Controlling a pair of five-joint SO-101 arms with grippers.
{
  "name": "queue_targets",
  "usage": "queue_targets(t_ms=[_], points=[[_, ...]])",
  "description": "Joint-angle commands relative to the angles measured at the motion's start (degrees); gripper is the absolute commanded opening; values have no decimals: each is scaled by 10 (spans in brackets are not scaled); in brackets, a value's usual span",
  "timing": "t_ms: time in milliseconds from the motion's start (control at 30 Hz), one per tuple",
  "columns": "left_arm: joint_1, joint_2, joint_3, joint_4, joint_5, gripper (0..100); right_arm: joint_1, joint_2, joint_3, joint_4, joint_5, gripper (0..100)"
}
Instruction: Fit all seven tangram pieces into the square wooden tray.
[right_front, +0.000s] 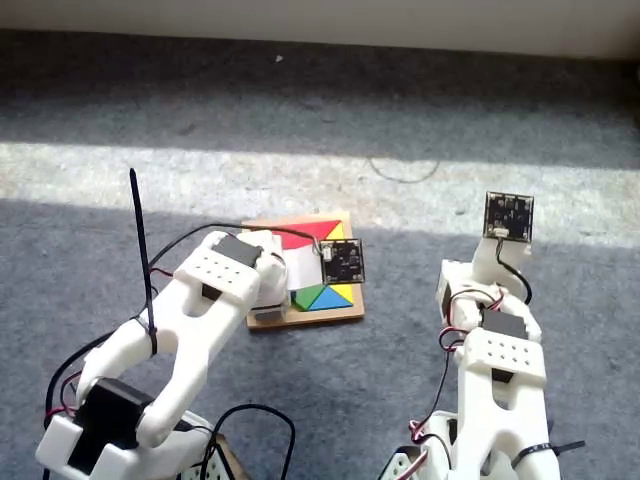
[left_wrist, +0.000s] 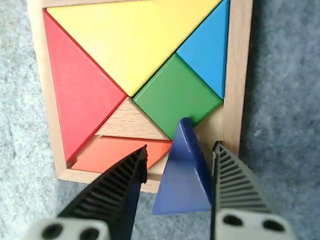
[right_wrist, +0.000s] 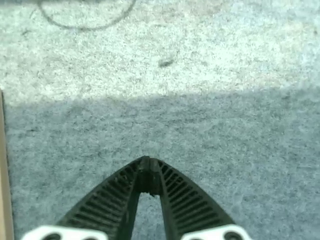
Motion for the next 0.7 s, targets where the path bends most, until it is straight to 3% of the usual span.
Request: queue_targets(t_ms=[0, 133, 300, 667], points=[[10, -21, -8, -8, 11, 224, -3, -16, -3, -12, 8, 10], [7, -22, -8, -8, 13, 224, -3, -16, -3, -12, 8, 10], [10, -33, -26, -7, 77, 225, -3, -16, -3, -12, 8, 10], [-24, -186, -25, 33, 163, 225, -3, -16, -6, -12, 8, 10]])
